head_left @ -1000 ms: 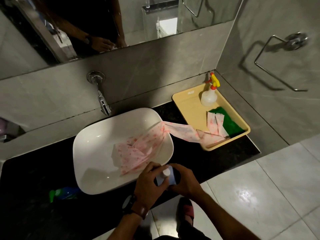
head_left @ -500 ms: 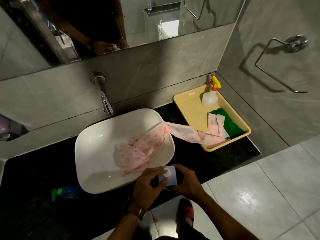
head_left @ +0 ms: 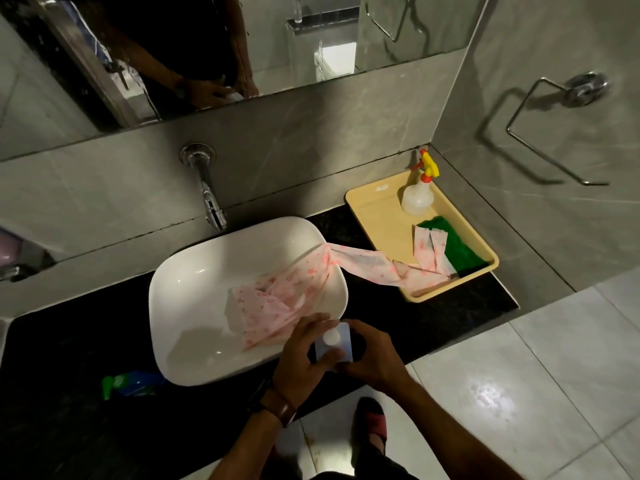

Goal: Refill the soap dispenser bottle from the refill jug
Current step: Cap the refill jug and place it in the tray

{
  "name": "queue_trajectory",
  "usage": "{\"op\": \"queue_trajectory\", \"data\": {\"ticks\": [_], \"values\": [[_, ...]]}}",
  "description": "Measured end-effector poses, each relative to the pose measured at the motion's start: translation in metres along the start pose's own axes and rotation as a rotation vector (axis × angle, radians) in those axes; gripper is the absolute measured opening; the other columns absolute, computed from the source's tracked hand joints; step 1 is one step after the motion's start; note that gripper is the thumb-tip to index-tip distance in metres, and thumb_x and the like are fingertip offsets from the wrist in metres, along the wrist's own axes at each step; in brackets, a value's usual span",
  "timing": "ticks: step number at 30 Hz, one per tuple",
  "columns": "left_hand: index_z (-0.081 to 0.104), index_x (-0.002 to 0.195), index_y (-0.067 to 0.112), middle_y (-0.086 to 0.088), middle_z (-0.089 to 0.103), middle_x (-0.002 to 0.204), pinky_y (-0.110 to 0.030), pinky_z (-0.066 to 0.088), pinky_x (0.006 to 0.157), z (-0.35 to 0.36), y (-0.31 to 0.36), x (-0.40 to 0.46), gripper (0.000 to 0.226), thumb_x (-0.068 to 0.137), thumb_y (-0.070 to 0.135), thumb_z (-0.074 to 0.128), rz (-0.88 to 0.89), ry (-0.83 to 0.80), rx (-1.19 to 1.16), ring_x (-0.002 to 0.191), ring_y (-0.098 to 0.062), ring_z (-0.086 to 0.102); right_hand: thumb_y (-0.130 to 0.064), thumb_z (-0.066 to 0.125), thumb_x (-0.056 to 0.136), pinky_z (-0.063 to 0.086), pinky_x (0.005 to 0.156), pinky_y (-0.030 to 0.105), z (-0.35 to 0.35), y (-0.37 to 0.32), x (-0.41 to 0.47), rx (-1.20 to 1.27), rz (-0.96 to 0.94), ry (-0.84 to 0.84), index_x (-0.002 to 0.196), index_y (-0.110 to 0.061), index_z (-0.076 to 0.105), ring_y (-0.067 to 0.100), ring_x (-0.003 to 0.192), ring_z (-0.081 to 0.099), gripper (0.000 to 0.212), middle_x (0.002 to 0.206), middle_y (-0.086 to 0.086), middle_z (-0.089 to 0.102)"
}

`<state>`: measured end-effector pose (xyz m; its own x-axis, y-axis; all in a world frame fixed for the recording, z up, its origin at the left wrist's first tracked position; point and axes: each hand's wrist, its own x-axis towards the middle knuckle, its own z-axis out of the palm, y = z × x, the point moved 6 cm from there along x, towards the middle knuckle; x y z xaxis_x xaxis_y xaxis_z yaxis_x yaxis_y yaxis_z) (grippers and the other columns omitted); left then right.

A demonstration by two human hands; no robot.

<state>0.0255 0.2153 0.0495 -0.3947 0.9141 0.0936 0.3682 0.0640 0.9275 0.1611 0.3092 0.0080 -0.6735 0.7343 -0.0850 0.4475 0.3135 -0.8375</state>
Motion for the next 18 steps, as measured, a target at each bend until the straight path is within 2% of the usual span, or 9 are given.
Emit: {"op": "queue_trajectory", "data": {"ticks": [2, 5, 9, 13, 18], "values": [[0.055, 0.127, 0.053, 0.018, 0.056, 0.136, -0.009, 0.039, 0.104, 0.004, -0.003, 0.000, 0.049, 0.081, 0.060, 0.070, -0.027, -0.012, 0.015, 0.129, 0.003, 0.050, -0.060, 0.088, 0.064, 0.056, 0.094, 0.020, 0.001, 0.001, -0.001, 0.002, 0.003, -0.011, 0.131, -0.030, 0.062, -0.002, 0.110, 0.064, 0.078, 0.122, -0.015, 0.069], [0.056, 0.128, 0.044, 0.020, 0.057, 0.136, -0.013, 0.042, 0.106, 0.001, -0.015, 0.000, 0.053, 0.080, 0.046, 0.076, -0.105, 0.017, 0.017, 0.128, 0.002, 0.052, -0.055, 0.091, 0.064, 0.058, 0.095, 0.025, 0.001, 0.004, -0.003, 0.016, 0.017, -0.016, 0.132, -0.031, 0.062, -0.002, 0.111, 0.065, 0.079, 0.123, -0.014, 0.070], [0.063, 0.114, 0.052, 0.032, 0.064, 0.123, -0.007, 0.043, 0.096, -0.002, -0.018, 0.000, 0.041, 0.076, 0.046, 0.079, -0.129, -0.027, -0.018, 0.119, 0.008, 0.057, -0.053, 0.091, 0.064, 0.059, 0.097, 0.033, 0.002, 0.009, -0.004, 0.018, 0.022, -0.045, 0.135, -0.029, 0.061, 0.002, 0.114, 0.066, 0.081, 0.126, -0.011, 0.070], [0.064, 0.112, 0.051, 0.029, 0.066, 0.121, -0.007, 0.043, 0.095, -0.002, -0.017, 0.001, 0.043, 0.080, 0.028, 0.082, -0.149, -0.059, -0.014, 0.116, 0.005, 0.060, -0.051, 0.094, 0.062, 0.058, 0.095, 0.028, 0.003, 0.009, -0.006, 0.014, 0.023, -0.045, 0.135, -0.038, 0.058, -0.004, 0.113, 0.065, 0.082, 0.124, -0.018, 0.069], [0.063, 0.114, 0.053, 0.021, 0.068, 0.123, -0.013, 0.046, 0.099, -0.001, -0.012, 0.001, 0.047, 0.084, 0.020, 0.078, -0.152, -0.091, -0.021, 0.118, 0.001, 0.061, -0.044, 0.096, 0.065, 0.058, 0.098, 0.033, 0.002, 0.010, -0.008, 0.016, 0.028, -0.063, 0.139, -0.026, 0.059, 0.001, 0.117, 0.065, 0.084, 0.127, -0.012, 0.069]]}}
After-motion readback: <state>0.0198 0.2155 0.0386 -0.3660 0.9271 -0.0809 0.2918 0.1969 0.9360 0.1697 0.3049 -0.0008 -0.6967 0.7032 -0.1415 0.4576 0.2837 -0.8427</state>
